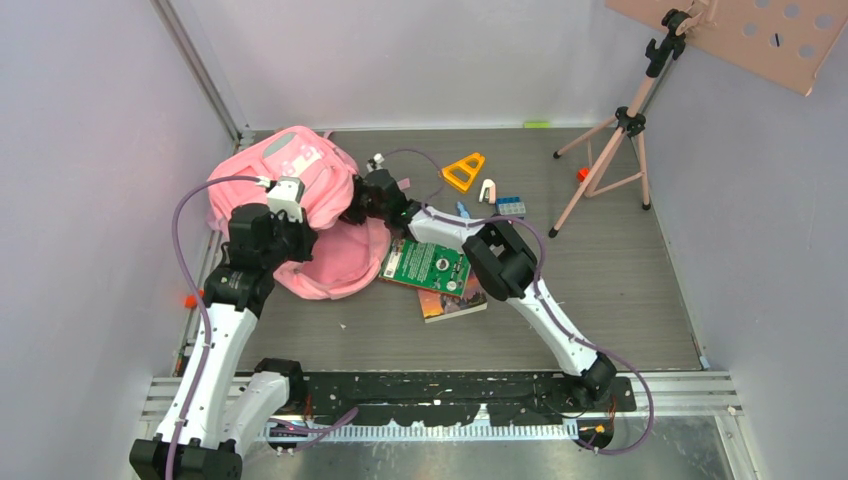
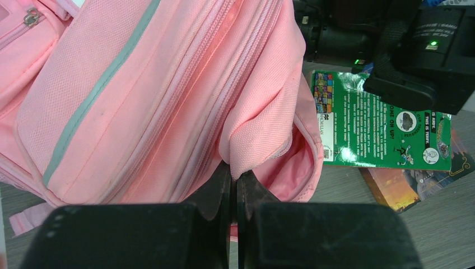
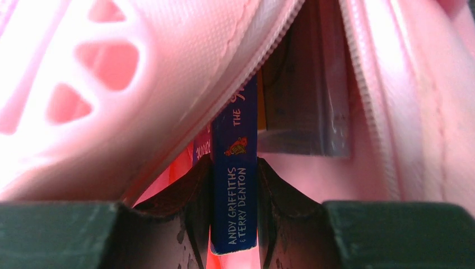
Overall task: Pack the student bag
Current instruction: Place the book in the student bag.
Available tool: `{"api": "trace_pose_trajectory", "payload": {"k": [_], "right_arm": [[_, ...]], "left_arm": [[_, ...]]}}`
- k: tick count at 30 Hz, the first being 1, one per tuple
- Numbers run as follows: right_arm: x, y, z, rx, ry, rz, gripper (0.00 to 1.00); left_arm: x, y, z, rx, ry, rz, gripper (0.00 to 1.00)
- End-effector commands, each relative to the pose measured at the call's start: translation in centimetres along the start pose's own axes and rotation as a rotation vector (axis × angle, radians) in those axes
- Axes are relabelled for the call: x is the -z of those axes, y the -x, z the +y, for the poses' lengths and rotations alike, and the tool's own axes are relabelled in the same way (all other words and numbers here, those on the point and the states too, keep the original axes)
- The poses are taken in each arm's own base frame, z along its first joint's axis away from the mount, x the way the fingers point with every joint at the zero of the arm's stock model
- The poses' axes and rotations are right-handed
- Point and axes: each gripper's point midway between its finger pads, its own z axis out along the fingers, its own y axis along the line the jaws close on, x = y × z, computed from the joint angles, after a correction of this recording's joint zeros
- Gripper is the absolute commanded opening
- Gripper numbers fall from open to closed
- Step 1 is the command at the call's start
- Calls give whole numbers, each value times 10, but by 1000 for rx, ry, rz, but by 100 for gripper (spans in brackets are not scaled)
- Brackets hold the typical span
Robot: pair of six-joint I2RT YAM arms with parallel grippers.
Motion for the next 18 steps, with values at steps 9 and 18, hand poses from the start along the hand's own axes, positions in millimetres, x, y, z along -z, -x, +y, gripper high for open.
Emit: {"api": "trace_pose_trajectory", "payload": {"k": [9,18], "right_arm": [[-32,15,19,95,86,-147,13],[-18,9,20,162,67,-126,44]], "left_arm": [[8,45,-17,-20,-82,-165,0],[9,45,-17,-20,-80,-167,0]]}}
